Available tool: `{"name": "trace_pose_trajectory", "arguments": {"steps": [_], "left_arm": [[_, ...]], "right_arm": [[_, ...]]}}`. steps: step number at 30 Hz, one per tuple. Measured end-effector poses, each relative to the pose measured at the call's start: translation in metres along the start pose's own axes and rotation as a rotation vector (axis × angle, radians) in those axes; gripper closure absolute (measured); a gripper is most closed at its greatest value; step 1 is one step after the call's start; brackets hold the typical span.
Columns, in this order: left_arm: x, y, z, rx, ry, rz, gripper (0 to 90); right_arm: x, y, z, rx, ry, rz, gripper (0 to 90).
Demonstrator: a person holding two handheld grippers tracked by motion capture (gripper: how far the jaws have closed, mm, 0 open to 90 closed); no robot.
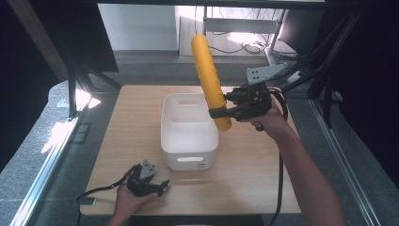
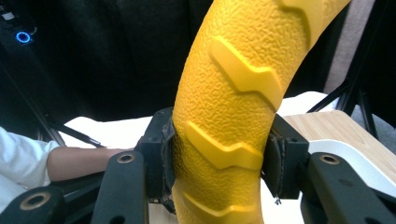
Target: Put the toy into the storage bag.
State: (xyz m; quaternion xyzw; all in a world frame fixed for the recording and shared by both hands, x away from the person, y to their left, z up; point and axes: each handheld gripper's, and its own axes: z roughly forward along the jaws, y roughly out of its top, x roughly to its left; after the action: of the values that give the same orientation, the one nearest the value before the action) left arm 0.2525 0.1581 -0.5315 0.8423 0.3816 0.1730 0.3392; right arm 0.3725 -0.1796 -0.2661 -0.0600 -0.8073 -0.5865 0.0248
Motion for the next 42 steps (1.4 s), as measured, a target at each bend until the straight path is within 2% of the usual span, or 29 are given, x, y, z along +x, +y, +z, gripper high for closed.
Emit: {"name": "trace_pose_trajectory", "arguments": {"steps": [18, 24, 42], "left_arm": [[-0.001, 0.000, 0.000, -0.003, 0.002, -0.003, 20.2], [-0.001, -0.001, 0.000, -0.003, 0.002, -0.006, 20.1], [-0.002, -0.001, 0.000, -0.005, 0.006, -0.004, 20.1]], "right_arm": [[0.001, -0.003, 0.018, 0.008, 0.067, -0.007, 51.4], [0.000, -0.005, 0.024, 0.026, 0.095, -0.006, 51.4], [-0.002, -0.014, 0.035, 0.048, 0.138, 0.005, 51.4]]}}
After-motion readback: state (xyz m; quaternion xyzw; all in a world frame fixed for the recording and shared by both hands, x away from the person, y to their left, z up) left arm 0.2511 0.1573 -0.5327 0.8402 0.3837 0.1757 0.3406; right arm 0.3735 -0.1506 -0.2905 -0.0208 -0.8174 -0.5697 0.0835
